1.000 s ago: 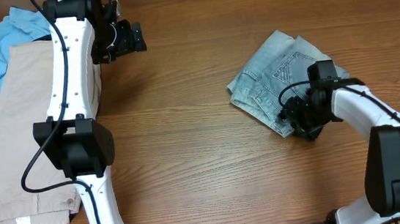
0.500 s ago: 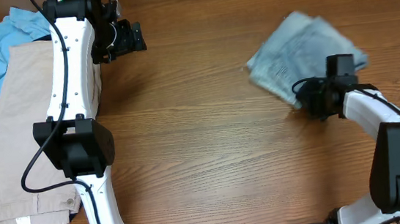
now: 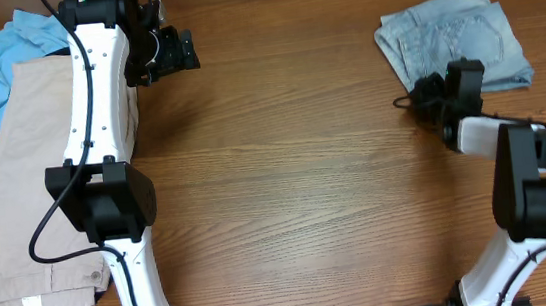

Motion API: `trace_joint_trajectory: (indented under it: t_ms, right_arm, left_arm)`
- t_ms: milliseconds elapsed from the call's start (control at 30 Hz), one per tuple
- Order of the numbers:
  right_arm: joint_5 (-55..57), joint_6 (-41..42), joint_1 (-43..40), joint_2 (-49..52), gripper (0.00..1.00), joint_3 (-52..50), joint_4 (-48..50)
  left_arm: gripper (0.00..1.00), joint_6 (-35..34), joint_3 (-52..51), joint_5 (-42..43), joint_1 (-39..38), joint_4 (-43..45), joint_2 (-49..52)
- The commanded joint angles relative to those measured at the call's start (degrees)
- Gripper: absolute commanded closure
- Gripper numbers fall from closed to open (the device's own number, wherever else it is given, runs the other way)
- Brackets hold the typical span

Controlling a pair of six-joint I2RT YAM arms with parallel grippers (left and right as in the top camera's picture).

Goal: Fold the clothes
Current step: 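Grasp the folded shorts with the right gripper and drag them to the upper right, then release the folded shorts and lift the right gripper away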

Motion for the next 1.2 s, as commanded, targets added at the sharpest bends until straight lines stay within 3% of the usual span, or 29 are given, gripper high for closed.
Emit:
trace_joint_trajectory:
  t_ms: [0,267,567,600,667,800,833,1033,1167]
  right_arm:
    - [-2.5,-1.5,0.0,7.4,0.96,6.0,-1.2]
    - [-2.6,-6.1,-0.1,9.2,0.96,16.8,-6.4]
    - [-2.3,-6.5,-0.1,9.3,0.96,18.5,-2.6]
    - [-1.8,-6.6,-0.1,9.3,0.91,18.6,-2.1]
    - [-1.9,-7.8,-0.2,9.2,0.71,19.1,-2.6]
    - [-6.6,-7.8,-1.0,7.6,0.1,21.8,-9.4]
    - [-8.3,-7.8,-1.3,6.5,0.0,22.6,-11.9]
    - [-11.1,-12.2,-1.9,-5.8,0.0,24.9,-27.4]
    - [-11.2,-17.3,-1.9,-17.4,0.0,24.9,-37.5]
  left_arm:
    - [0.12,0.9,0.5,0.5,-0.2,0.2,-0.9]
    - [0.12,0.8,0.5,0.3,-0.2,0.9,-0.9]
    - [0.12,0.7,0.5,0.3,-0.2,2.7,-0.9]
    - [0.12,0.7,0.5,0.3,-0.2,2.7,-0.9]
    - [0.12,0.7,0.5,0.3,-0.2,2.7,-0.9]
    - [0.11,0.7,0.5,0.3,-0.2,2.5,-0.9]
    - [0.11,0.7,0.5,0.3,-0.2,2.5,-0.9]
    - [0.0,0.7,0.5,0.3,-0.2,2.5,-0.9]
    - [0.0,0.7,0.5,0.3,-0.2,1.7,-0.9]
